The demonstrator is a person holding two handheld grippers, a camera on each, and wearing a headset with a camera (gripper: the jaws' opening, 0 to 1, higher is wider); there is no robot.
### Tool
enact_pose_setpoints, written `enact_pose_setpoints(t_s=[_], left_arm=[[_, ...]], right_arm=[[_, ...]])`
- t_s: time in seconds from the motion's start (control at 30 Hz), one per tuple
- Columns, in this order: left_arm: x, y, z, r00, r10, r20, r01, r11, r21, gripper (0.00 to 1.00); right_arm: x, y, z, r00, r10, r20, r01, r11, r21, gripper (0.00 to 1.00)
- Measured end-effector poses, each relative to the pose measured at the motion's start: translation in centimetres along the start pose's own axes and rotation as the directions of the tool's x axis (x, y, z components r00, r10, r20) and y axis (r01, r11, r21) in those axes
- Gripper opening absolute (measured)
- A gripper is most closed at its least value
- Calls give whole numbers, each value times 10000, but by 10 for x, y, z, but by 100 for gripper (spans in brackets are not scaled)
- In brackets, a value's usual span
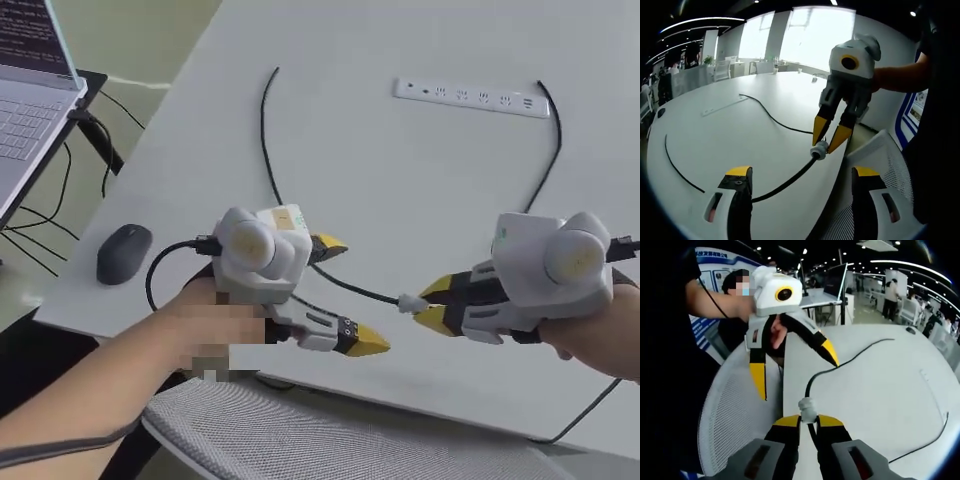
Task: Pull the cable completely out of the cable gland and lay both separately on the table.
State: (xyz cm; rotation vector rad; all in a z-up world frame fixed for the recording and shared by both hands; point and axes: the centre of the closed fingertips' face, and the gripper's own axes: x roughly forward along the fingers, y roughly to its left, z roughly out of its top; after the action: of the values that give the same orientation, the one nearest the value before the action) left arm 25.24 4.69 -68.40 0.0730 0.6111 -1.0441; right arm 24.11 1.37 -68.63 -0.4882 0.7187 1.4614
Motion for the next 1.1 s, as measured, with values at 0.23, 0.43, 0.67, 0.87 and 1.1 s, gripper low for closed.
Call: enact_pose_setpoints(t_s=[0.23, 0.43, 0.67, 0.87, 1.1], left_arm=[[7, -10, 3, 9985, -541, 17, 541, 9985, 52, 76], [11, -21, 13, 9925, -1073, 579, 1083, 9940, -148, 69], [11, -29, 18, 9833, -1522, 998, 1549, 9877, -192, 52], [11, -32, 18, 9800, -1679, 1072, 1728, 9842, -389, 47], [10, -39, 19, 9732, -1952, 1212, 2017, 9785, -436, 36]], right_arm=[[-4, 5, 3, 9998, 151, 115, -149, 9997, -181, 6], [-7, 10, 6, 9981, 479, 381, -469, 9985, -273, 6], [-12, 12, 9, 9961, 657, 592, -644, 9976, -238, 7], [-13, 17, 11, 9945, 816, 652, -797, 9963, -311, 7], [-15, 22, 11, 9927, 1005, 670, -971, 9939, -526, 7]])
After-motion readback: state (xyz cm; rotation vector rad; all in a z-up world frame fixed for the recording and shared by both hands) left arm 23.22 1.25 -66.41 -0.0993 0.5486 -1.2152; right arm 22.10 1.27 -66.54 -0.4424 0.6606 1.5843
